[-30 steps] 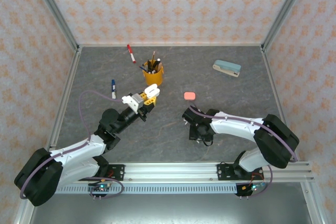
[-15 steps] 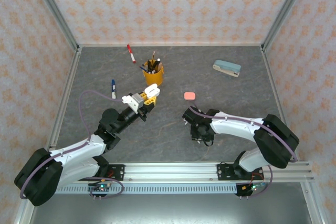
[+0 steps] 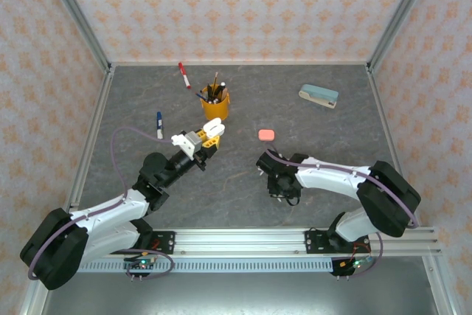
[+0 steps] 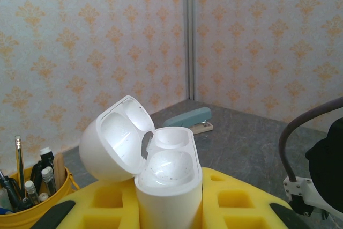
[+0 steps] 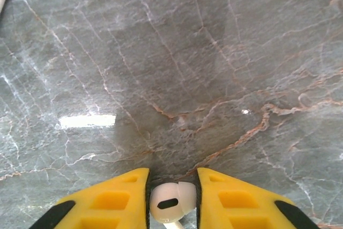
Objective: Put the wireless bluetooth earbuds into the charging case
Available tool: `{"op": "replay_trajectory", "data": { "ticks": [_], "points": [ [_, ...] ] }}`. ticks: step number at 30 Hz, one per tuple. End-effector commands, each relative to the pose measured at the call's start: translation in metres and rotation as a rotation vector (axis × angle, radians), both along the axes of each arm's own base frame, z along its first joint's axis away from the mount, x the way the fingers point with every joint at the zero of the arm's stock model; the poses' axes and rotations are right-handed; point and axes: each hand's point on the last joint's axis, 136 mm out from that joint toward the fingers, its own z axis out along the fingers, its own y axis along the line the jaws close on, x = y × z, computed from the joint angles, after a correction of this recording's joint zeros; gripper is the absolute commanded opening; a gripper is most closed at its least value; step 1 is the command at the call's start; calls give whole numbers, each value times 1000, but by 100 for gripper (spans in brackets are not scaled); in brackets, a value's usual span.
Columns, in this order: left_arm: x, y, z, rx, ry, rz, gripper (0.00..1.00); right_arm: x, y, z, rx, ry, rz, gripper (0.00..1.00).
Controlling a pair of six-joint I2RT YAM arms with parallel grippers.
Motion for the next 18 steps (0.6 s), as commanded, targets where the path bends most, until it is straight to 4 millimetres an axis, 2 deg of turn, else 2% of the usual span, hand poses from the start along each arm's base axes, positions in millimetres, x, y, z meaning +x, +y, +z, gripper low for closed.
{"op": "replay_trajectory", "data": {
  "ticks": [1,11,15,18],
  "points": [
    [0,-3,22,-38,-39,-22,0,4,6,4,34,-31,1,24],
    [0,-5,23,-29,-38,-32,0,18,12,35,124,-158,-20,23],
    [0,-8,19,-11,-24,-42,0,33,19,61,176,-254,-23,23],
    [0,-11,19,-1,-22,-51,0,48,27,89,220,-341,-20,23]
  ]
}}
